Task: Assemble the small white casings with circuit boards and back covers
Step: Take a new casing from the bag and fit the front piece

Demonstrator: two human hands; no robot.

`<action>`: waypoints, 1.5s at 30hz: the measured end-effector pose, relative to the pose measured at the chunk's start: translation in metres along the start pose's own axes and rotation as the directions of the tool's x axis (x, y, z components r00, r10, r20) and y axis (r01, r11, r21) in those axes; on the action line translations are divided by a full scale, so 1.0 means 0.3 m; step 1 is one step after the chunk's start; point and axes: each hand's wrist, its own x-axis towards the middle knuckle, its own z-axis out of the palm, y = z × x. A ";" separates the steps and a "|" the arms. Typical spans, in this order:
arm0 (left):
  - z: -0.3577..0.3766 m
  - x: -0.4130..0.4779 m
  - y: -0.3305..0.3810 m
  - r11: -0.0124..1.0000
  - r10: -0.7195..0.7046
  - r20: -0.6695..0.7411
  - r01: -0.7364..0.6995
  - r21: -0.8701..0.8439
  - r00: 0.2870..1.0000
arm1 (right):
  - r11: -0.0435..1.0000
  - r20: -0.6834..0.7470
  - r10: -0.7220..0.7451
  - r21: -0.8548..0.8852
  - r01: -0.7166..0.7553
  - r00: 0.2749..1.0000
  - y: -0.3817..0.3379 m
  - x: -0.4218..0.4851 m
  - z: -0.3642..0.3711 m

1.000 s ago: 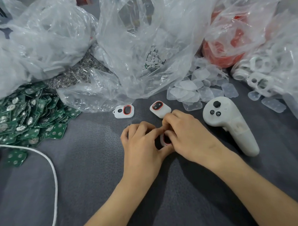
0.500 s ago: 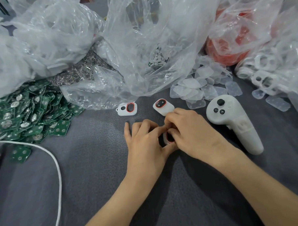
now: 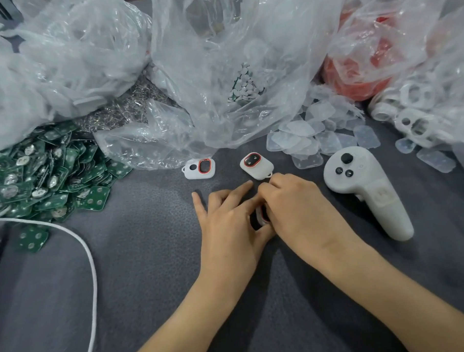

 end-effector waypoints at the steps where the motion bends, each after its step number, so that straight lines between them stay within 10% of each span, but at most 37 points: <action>1: 0.001 0.000 0.000 1.000 0.001 0.000 -0.001 0.004 1.000 | 1.000 0.000 0.002 0.006 -0.002 1.000 0.000 -0.002 0.002; 15: -0.009 0.010 -0.003 0.999 0.038 0.011 -0.037 -0.027 0.999 | 0.966 -0.005 0.011 0.259 -0.009 1.000 0.059 -0.030 -0.009; 29: -0.047 0.016 -0.026 0.789 0.066 0.111 0.016 -0.614 0.992 | 0.422 0.101 0.168 0.892 -0.164 0.981 0.141 -0.029 0.014; 36: -0.035 0.010 -0.032 0.767 0.092 0.055 -0.036 -0.640 0.994 | 0.412 0.082 0.195 0.897 -0.158 0.977 0.117 -0.030 0.008; 42: -0.006 0.109 0.028 0.244 -0.084 0.107 0.124 -0.962 0.991 | 0.601 -0.091 0.291 0.792 -0.108 0.952 0.139 -0.106 -0.154; 45: 0.055 0.195 0.106 -0.072 0.021 0.215 0.216 -0.974 0.976 | 0.654 -0.337 0.448 0.755 -0.047 0.828 0.221 -0.207 -0.333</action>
